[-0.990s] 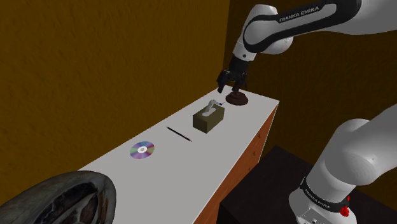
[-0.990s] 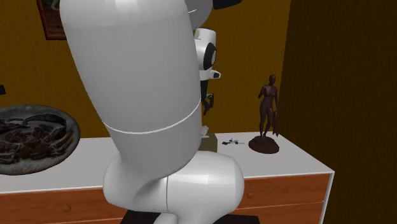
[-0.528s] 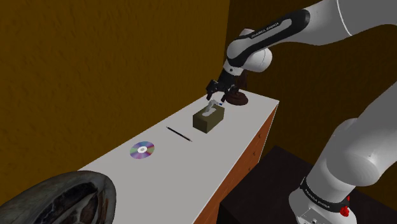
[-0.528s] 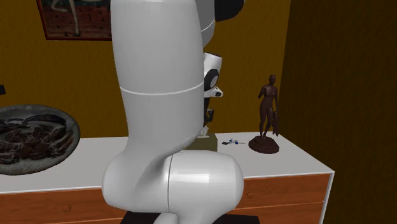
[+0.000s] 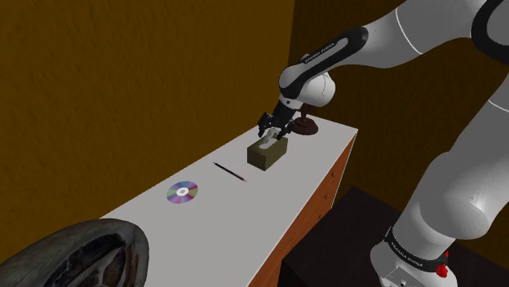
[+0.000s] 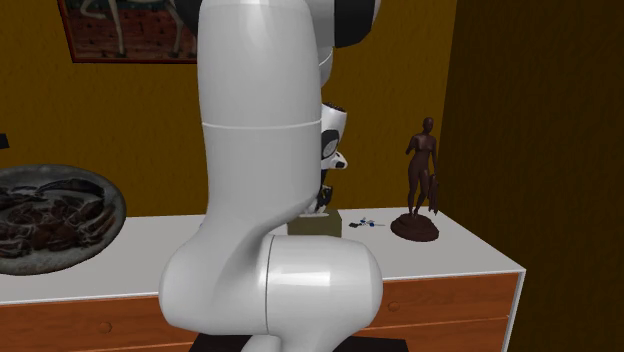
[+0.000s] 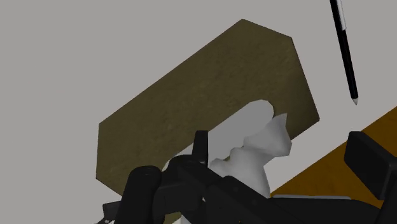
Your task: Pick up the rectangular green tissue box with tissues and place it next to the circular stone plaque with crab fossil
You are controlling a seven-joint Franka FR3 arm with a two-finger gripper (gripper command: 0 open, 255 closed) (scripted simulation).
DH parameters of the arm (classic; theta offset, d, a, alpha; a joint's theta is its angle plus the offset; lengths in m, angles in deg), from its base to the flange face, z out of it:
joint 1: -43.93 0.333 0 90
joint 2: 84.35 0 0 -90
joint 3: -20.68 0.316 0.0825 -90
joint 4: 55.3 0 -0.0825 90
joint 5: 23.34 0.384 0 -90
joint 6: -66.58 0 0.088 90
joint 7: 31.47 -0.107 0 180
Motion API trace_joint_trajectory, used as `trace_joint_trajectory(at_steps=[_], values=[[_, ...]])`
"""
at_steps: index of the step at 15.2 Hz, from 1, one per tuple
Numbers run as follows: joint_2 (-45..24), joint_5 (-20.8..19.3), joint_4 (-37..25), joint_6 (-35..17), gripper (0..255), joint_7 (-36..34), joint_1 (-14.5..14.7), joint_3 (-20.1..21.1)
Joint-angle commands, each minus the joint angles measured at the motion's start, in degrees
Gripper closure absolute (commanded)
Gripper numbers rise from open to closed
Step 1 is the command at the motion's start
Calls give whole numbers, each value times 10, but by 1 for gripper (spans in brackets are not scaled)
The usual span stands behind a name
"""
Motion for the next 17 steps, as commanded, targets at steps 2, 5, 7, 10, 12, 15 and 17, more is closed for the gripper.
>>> trace_joint_trajectory(at_steps=[2, 5, 7, 10, 12, 15, 17], values=[[-18, 14, -2, -16, 0, 10, 4, 2], [-18, 14, -2, -16, 0, 10, 4, 2], [-18, 14, -2, -16, 0, 10, 4, 2], [-18, 14, -2, -16, 255, 10, 4, 2], [-18, 14, -2, -16, 255, 10, 4, 2], [-19, 14, -2, -16, 255, 10, 4, 2], [-19, 14, -3, -16, 255, 10, 4, 2]])
